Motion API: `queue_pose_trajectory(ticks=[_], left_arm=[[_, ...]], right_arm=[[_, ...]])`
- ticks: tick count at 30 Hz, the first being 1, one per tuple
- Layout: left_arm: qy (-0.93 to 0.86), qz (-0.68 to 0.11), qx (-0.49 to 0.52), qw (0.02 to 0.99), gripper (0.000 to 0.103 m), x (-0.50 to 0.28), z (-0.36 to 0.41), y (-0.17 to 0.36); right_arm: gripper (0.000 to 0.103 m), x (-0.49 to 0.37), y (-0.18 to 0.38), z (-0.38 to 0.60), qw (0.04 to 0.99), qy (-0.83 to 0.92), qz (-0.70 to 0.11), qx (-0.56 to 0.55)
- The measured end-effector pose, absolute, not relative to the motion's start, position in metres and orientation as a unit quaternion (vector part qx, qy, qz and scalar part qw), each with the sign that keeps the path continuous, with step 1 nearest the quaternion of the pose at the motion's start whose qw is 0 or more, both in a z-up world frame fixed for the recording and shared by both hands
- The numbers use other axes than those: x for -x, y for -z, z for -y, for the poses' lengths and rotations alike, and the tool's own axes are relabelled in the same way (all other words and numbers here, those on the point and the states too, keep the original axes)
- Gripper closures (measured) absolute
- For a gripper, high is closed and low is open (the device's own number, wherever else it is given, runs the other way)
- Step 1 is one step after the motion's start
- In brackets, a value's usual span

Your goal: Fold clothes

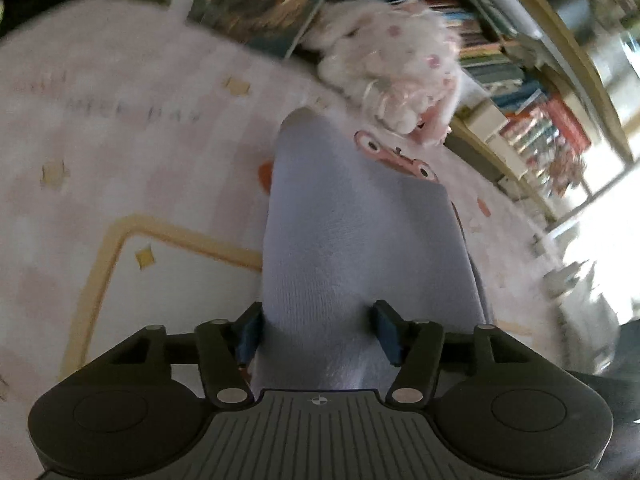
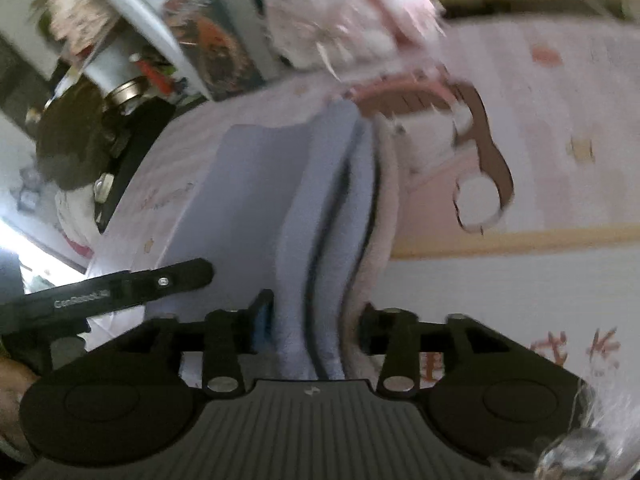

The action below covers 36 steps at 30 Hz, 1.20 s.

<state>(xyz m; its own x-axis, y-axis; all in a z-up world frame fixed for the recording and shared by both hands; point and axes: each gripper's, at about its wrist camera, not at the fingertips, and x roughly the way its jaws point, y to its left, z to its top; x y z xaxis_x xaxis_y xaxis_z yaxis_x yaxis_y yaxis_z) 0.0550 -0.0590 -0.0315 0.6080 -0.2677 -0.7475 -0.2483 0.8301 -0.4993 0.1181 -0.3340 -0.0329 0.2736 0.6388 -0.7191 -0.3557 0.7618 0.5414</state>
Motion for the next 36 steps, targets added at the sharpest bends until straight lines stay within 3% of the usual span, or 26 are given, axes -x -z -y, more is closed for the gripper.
queue_pose_trajectory(ticks=[3, 7, 11, 13, 23, 36], left_arm=[[0.012, -0.445, 0.330, 0.832, 0.038, -0.057, 0.052, 0.042], [0.008, -0.435, 0.326, 0.839, 0.040, -0.057, 0.060, 0.041], [0.006, -0.425, 0.290, 0.858, 0.053, -0.053, 0.070, 0.029], [0.012, -0.412, 0.283, 0.866, 0.054, -0.048, 0.073, 0.018], [0.042, -0.366, 0.261, 0.892, 0.054, -0.042, 0.096, -0.025], [0.065, -0.358, 0.252, 0.897, 0.054, -0.038, 0.115, -0.035]], right_arm=[[0.052, -0.124, 0.044, 0.341, 0.767, -0.313, -0.530, -0.180], [0.049, -0.129, 0.049, 0.340, 0.758, -0.314, -0.531, -0.211], [0.068, -0.131, 0.044, 0.328, 0.763, -0.329, -0.525, -0.183], [0.071, -0.127, 0.035, 0.327, 0.777, -0.342, -0.504, -0.161], [0.072, -0.099, -0.009, 0.351, 0.822, -0.334, -0.432, -0.162], [0.072, -0.084, -0.025, 0.377, 0.835, -0.319, -0.411, -0.178]])
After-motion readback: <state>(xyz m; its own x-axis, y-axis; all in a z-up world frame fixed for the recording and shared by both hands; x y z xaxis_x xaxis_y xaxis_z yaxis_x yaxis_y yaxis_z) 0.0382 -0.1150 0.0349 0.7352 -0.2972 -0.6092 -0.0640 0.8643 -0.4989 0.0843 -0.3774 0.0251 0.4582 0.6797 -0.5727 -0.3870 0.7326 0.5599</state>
